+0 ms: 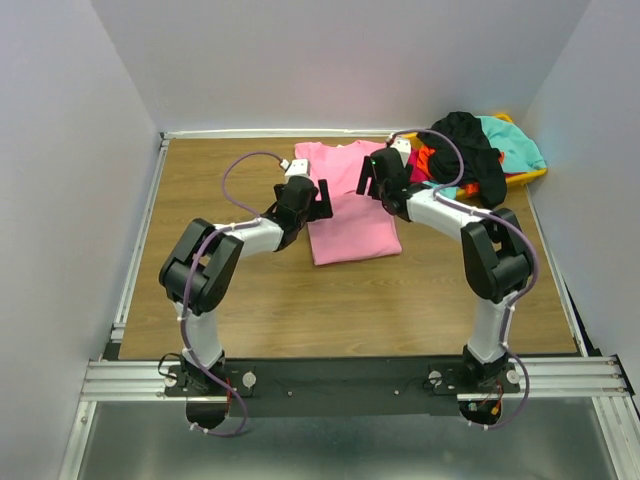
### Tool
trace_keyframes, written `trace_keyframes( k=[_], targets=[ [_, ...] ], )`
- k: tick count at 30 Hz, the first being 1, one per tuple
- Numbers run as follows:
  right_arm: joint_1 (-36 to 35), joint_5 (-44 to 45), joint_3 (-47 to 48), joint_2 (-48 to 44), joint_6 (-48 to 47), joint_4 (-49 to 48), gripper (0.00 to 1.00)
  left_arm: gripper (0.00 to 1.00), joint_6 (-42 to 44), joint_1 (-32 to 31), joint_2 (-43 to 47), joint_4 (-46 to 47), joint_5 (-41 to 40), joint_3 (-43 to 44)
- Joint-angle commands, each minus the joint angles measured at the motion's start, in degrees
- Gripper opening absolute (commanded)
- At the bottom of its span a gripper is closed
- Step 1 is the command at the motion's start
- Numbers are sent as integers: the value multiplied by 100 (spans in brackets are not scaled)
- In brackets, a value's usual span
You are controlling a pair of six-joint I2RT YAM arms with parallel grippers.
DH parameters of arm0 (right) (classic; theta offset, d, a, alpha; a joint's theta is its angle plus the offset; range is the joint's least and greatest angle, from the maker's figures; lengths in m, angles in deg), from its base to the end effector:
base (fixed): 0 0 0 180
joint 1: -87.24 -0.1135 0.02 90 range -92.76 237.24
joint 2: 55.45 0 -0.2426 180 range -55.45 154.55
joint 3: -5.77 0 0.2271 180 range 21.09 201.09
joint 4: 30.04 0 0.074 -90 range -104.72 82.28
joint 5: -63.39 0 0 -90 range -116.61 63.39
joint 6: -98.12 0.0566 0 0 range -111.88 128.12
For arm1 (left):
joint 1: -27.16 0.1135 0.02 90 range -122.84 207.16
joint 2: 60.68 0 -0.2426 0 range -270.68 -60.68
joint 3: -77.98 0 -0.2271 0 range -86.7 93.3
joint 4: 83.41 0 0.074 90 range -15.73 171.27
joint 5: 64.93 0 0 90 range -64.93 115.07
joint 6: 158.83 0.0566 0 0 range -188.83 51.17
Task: Fold and stack the t-shirts
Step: Fold the tshirt
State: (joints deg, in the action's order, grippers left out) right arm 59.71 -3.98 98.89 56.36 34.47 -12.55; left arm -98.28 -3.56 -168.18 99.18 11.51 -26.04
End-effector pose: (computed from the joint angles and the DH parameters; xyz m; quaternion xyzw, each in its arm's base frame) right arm 0.3889 0.1781 0.1914 0.0798 0.8753 0.0451 0.4749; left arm 0.3502 -0.1927 0.1637 -0.0505 0.8559 -0.1649 0.4875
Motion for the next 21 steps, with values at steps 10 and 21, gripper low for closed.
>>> trace_keyframes(
  k=[10,21],
  targets=[
    [11,-549,-1432,-1134,54,-59,88,97,-131,-215,845,54,143,-1152],
    [178,-848,-2453,-1987,406,-85,86,96,-474,-619,1644,143,187,-1909]
  ],
)
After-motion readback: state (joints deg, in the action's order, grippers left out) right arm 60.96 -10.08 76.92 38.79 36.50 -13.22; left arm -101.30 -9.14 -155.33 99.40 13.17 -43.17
